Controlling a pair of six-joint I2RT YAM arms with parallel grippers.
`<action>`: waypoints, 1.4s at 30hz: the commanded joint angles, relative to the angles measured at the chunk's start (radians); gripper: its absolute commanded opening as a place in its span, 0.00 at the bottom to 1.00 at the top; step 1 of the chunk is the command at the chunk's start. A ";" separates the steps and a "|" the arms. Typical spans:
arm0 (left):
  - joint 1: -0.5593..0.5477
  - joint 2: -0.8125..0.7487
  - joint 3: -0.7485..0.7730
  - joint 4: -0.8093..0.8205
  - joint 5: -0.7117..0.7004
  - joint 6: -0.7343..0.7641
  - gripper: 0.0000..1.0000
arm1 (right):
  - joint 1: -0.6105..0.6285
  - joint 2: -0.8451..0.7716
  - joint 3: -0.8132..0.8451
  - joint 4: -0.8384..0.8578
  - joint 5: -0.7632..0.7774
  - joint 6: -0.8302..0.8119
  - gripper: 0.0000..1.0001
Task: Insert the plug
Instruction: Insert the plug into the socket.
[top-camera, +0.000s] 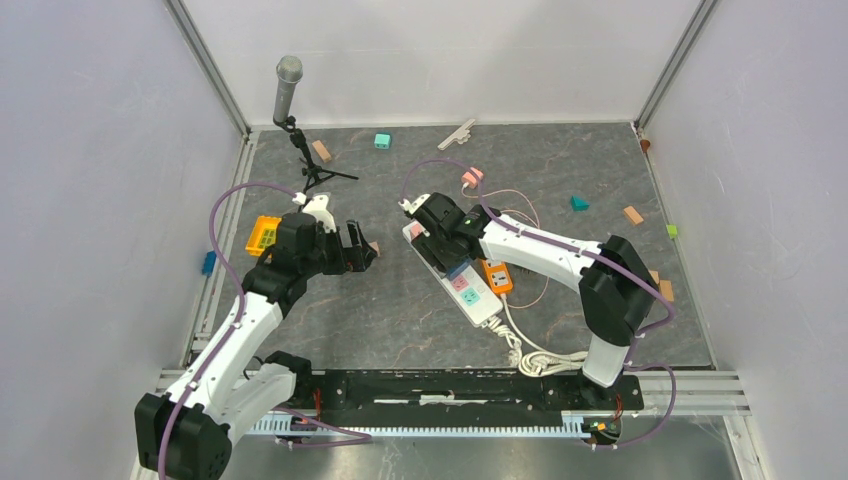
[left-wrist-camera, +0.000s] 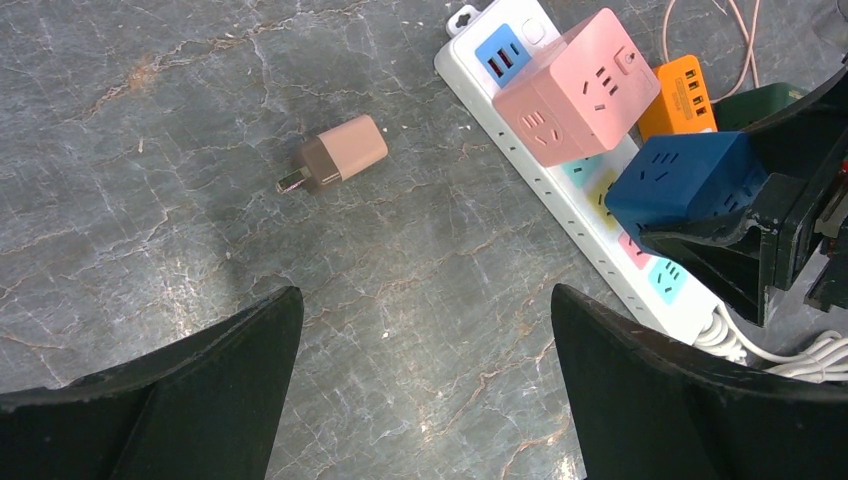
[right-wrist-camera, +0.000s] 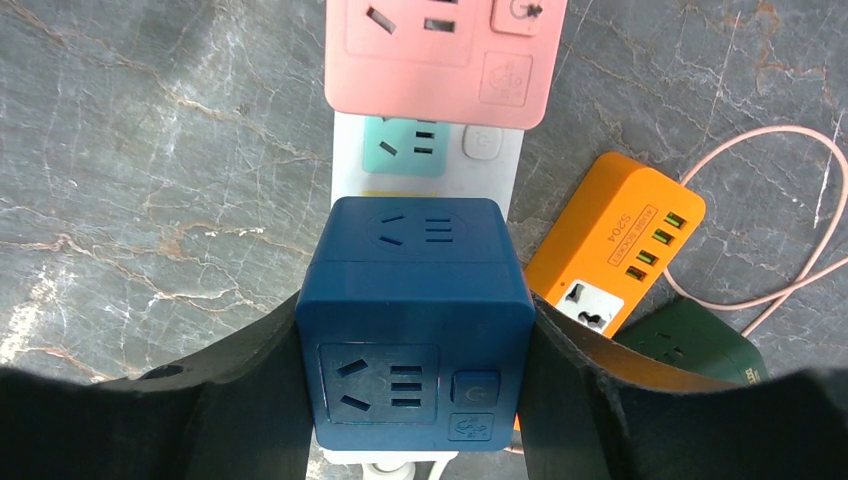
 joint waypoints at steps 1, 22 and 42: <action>0.002 -0.021 0.023 0.020 -0.013 0.045 1.00 | 0.005 -0.026 0.036 0.066 -0.003 -0.001 0.00; 0.003 -0.023 0.024 0.018 -0.014 0.045 1.00 | 0.005 0.013 -0.001 0.053 -0.003 -0.013 0.00; 0.003 -0.024 0.024 0.018 -0.014 0.043 1.00 | 0.006 0.037 -0.112 0.117 0.060 -0.042 0.00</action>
